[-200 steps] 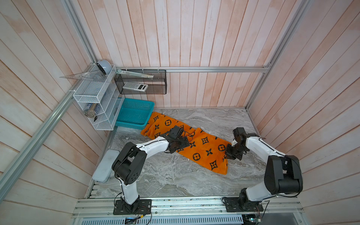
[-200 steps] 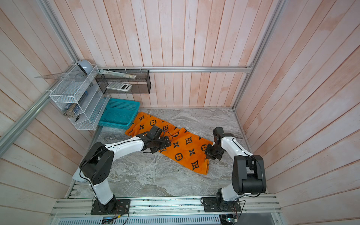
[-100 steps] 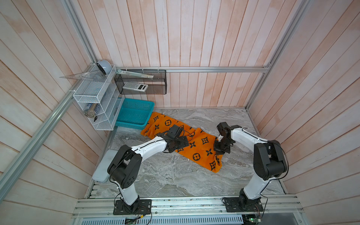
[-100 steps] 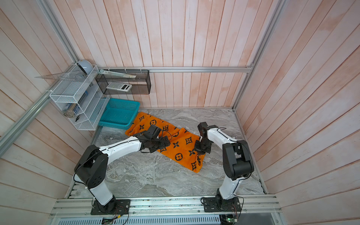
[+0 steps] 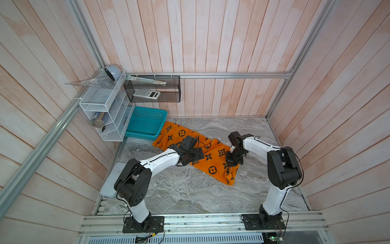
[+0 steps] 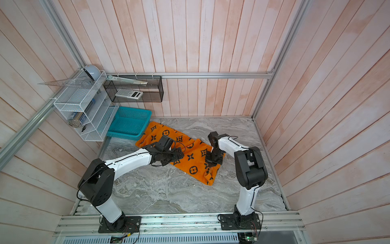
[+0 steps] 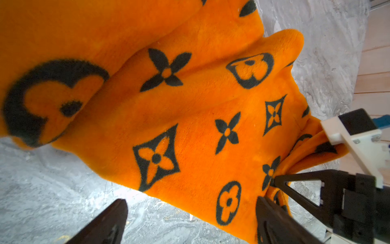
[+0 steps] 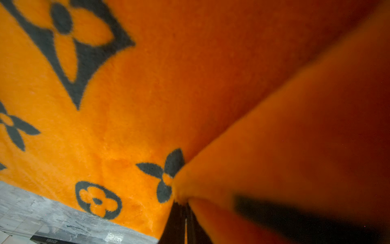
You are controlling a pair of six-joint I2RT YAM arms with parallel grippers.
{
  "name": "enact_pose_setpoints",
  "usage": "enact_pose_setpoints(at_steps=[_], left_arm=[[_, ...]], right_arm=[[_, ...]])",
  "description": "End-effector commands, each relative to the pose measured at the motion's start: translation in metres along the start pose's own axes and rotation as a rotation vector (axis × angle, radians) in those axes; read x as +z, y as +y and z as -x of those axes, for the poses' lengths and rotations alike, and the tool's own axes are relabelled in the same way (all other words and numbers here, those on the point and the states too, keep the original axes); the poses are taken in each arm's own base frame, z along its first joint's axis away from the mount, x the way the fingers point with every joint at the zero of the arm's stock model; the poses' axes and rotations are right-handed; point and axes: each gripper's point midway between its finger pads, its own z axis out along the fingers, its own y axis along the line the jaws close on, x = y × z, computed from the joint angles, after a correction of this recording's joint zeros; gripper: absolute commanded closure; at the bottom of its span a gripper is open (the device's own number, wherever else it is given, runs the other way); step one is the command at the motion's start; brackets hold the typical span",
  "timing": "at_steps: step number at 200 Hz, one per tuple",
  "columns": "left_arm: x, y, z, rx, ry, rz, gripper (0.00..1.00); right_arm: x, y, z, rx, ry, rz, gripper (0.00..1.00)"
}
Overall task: Roll up the pillowcase
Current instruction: Roll the pillowcase at the center of the board.
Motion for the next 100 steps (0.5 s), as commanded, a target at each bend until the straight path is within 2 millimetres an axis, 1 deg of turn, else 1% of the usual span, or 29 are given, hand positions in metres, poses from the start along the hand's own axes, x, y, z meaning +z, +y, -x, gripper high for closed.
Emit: enact_pose_setpoints(at_steps=[1, 18, 34, 51, 68, 81, 100], left_arm=[[-0.002, -0.007, -0.004, 0.001, 0.002, -0.04, 0.0], [-0.002, -0.017, -0.014, 0.012, 0.01, -0.069, 0.0], [-0.003, -0.029, -0.026, 0.037, 0.02, -0.096, 0.0], [-0.005, -0.043, -0.041, 0.064, 0.031, -0.128, 0.0], [-0.011, -0.059, -0.053, 0.102, 0.032, -0.164, 0.0], [-0.017, -0.074, -0.063, 0.15, 0.026, -0.202, 0.0], [-0.015, -0.092, -0.078, 0.208, 0.043, -0.246, 0.0]], right_arm=[[0.019, 0.006, -0.006, 0.026, 0.053, 0.031, 0.81], [0.026, 0.01, -0.004, 0.035, 0.048, 0.063, 0.76], [0.031, 0.007, -0.004, 0.042, 0.054, 0.053, 0.72], [0.031, 0.002, -0.008, 0.042, 0.072, 0.036, 0.7], [0.024, -0.001, -0.009, 0.039, 0.059, 0.031, 0.68], [0.016, -0.003, -0.008, 0.054, 0.041, 0.049, 0.67], [0.006, -0.006, -0.005, 0.073, 0.011, 0.065, 0.66]])
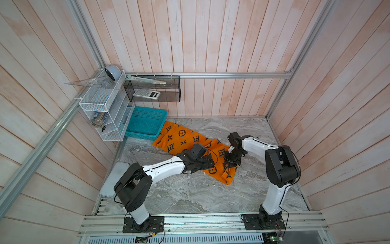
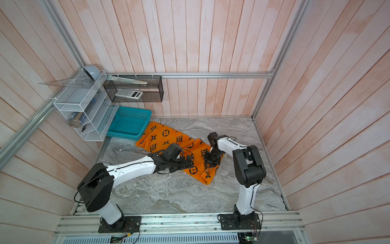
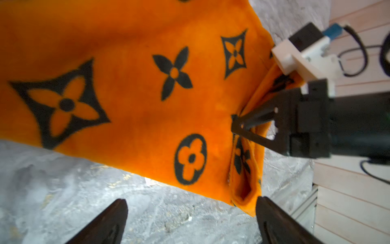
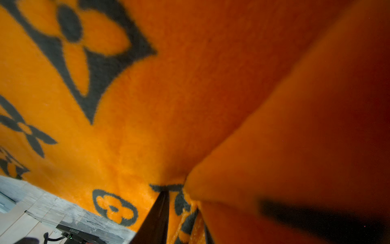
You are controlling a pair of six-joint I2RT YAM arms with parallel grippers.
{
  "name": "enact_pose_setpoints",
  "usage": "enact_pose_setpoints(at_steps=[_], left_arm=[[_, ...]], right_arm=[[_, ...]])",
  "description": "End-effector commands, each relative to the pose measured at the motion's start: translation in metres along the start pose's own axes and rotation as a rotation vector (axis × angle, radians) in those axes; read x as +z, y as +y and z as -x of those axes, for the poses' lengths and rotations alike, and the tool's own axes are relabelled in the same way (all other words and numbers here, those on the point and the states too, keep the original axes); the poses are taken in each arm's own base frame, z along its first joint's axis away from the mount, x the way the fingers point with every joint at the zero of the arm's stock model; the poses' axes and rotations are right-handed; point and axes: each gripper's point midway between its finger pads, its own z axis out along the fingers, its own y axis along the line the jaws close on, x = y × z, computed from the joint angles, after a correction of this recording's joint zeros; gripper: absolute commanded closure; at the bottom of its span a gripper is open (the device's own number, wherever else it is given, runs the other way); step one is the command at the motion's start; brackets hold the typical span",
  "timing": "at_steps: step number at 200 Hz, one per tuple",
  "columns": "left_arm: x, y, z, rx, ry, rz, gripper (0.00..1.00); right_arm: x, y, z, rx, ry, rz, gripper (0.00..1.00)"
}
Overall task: Roll up the pillowcase
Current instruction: Roll the pillowcase at the center of the board.
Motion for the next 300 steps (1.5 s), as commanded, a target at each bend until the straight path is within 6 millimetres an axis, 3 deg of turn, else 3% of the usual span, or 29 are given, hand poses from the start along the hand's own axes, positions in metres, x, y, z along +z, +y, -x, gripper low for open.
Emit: enact_pose_setpoints(at_steps=[1, 42, 50, 53, 65, 87, 138, 189, 221, 246, 258, 278, 300], left_arm=[[-0.003, -0.031, -0.005, 0.07, -0.017, -0.09, 0.0], [0.033, -0.055, -0.033, 0.145, 0.057, -0.096, 0.04], [0.04, -0.056, -0.032, 0.144, 0.055, -0.08, 0.04], [0.043, -0.062, -0.044, 0.167, 0.072, -0.084, 0.04], [0.05, -0.067, -0.052, 0.185, 0.08, -0.071, 0.04], [0.062, -0.05, -0.055, 0.176, 0.067, 0.042, 0.05], [0.066, -0.001, -0.043, 0.132, -0.028, 0.269, 0.11], [0.092, -0.009, -0.051, 0.132, 0.018, 0.233, 0.11], [0.093, 0.009, -0.061, 0.137, 0.054, 0.284, 0.17], [0.084, 0.028, -0.068, 0.147, 0.071, 0.331, 0.2], [0.081, 0.033, -0.071, 0.15, 0.076, 0.341, 0.22], [0.08, 0.037, -0.075, 0.151, 0.091, 0.346, 0.23], [0.079, 0.039, -0.075, 0.161, 0.098, 0.362, 0.23]], right_arm=[[0.0, -0.014, -0.004, 0.034, 0.003, -0.019, 0.65], [0.003, -0.015, -0.003, 0.069, 0.0, 0.003, 0.65], [0.003, -0.014, -0.002, 0.077, -0.003, 0.01, 0.64], [0.004, -0.015, -0.002, 0.08, -0.003, 0.011, 0.64], [0.005, -0.014, 0.0, 0.086, 0.0, 0.015, 0.64], [0.005, -0.016, 0.002, 0.098, -0.004, 0.016, 0.64], [-0.004, -0.014, 0.002, 0.115, -0.028, 0.073, 0.64], [-0.014, 0.0, -0.005, 0.109, -0.018, 0.157, 0.64], [-0.057, 0.005, -0.001, 0.103, -0.099, 0.226, 0.63], [-0.1, -0.007, 0.004, 0.104, -0.192, 0.272, 0.58], [-0.108, -0.021, 0.004, 0.124, -0.218, 0.271, 0.55], [-0.098, -0.047, -0.001, 0.183, -0.192, 0.251, 0.54], [-0.076, -0.06, -0.012, 0.195, -0.132, 0.232, 0.54]])
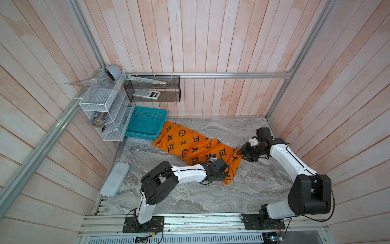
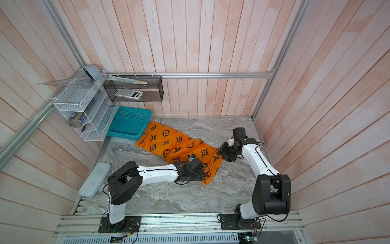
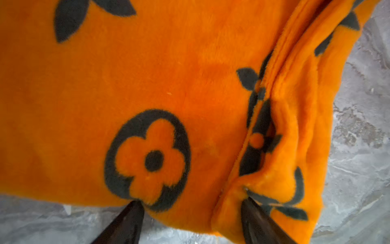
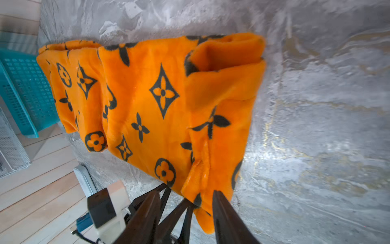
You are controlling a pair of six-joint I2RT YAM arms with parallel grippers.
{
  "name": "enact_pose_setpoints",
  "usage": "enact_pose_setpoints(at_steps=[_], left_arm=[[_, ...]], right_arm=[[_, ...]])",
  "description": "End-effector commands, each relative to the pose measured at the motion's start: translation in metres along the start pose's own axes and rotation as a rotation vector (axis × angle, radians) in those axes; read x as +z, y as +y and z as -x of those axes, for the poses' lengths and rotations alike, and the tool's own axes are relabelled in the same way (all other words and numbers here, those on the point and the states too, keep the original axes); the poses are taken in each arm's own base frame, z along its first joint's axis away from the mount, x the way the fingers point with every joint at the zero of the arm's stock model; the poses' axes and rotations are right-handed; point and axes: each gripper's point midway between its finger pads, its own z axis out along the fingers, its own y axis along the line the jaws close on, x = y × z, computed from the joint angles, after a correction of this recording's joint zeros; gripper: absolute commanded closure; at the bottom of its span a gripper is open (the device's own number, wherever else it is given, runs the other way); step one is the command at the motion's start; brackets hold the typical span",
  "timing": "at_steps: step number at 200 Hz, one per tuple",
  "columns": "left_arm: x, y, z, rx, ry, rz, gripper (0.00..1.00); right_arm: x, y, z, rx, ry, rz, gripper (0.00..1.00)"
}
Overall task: Roll up the pillowcase
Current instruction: Roll the pillowcase at the center of the board.
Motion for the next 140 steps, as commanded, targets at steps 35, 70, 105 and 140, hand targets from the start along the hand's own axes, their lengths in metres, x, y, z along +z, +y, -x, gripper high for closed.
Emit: enact_pose_setpoints(at_steps=[35, 70, 105, 140], left_arm=[[0.01, 0.038, -0.027, 0.03, 0.104, 0.133, 0.23], [0.01, 0.04, -0.027, 0.019, 0.111, 0.124, 0.23], [0.011, 0.043, -0.026, 0.007, 0.116, 0.119, 0.23], [0.009, 0.045, -0.023, -0.046, 0.122, 0.078, 0.22]], right_arm=[[0.042, -0.045, -0.039, 0.045, 0.168, -0.066, 0.54], [0.066, -0.044, -0.04, 0.045, 0.19, -0.063, 0.53], [0.089, -0.047, -0.046, 0.048, 0.213, -0.067, 0.53], [0.103, -0.063, -0.055, 0.067, 0.244, -0.132, 0.61]])
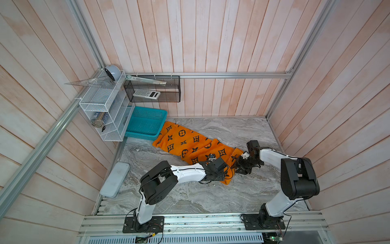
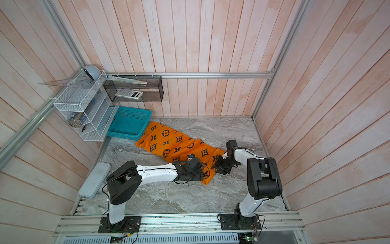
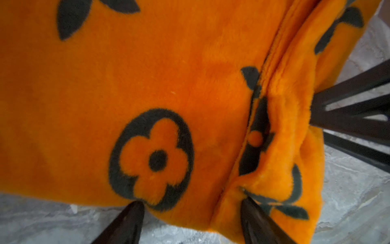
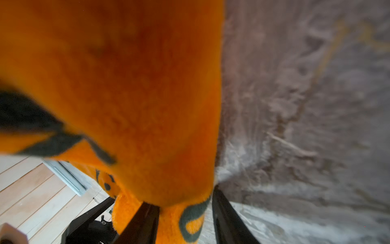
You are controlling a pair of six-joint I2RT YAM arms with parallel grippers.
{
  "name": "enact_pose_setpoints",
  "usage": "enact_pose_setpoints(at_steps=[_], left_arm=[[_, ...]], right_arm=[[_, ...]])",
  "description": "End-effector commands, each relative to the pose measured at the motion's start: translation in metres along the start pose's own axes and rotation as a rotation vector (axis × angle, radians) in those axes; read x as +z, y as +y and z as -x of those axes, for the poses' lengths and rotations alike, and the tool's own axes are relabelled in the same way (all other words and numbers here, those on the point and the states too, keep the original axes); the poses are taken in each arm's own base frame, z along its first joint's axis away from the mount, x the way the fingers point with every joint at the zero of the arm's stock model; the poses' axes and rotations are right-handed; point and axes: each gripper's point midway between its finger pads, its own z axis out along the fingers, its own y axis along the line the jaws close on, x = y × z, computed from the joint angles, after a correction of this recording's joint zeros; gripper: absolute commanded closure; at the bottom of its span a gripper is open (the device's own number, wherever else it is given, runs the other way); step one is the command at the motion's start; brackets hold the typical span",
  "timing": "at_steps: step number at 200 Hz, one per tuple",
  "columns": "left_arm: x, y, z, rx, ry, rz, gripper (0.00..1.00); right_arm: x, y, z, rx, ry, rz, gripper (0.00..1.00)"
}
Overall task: Roll up the pillowcase
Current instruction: Roll the pillowcase at the center of the board.
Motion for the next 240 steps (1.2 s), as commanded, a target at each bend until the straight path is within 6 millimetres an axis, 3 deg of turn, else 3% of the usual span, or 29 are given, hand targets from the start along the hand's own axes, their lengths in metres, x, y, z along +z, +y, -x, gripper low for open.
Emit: enact_pose_setpoints(at_steps=[1, 21, 25, 38, 78, 108, 149, 169, 240], left_arm=[[0.01, 0.04, -0.024, -0.038, 0.102, 0.088, 0.21], [0.002, 0.035, -0.021, -0.061, 0.096, 0.047, 0.1], [0.001, 0.043, -0.01, -0.094, 0.084, 0.046, 0.07], [-0.007, 0.041, -0.002, -0.105, 0.076, 0.023, 0.01], [-0.041, 0.045, 0.02, -0.087, 0.002, 0.029, 0.0], [-0.055, 0.061, 0.031, -0.062, -0.048, 0.084, 0.0], [-0.053, 0.088, 0.041, -0.089, -0.047, 0.128, 0.0], [-0.054, 0.093, 0.045, -0.096, -0.051, 0.127, 0.0], [-0.05, 0.095, 0.042, -0.094, -0.038, 0.124, 0.0]], right_arm=[[0.019, -0.022, -0.003, 0.035, 0.012, -0.081, 0.62], [0.015, -0.03, -0.001, 0.042, -0.027, -0.12, 0.82], [0.013, -0.032, 0.0, 0.046, -0.037, -0.127, 0.85], [0.006, -0.035, 0.001, 0.048, -0.066, -0.148, 0.92], [-0.026, -0.058, -0.014, 0.063, -0.078, -0.229, 0.99], [-0.045, -0.067, -0.027, 0.043, -0.092, -0.274, 0.98], [-0.048, -0.045, -0.019, 0.007, -0.082, -0.254, 0.9], [-0.045, -0.031, -0.016, -0.026, -0.062, -0.261, 0.81], [-0.036, 0.006, -0.02, -0.127, -0.049, -0.287, 0.69]])
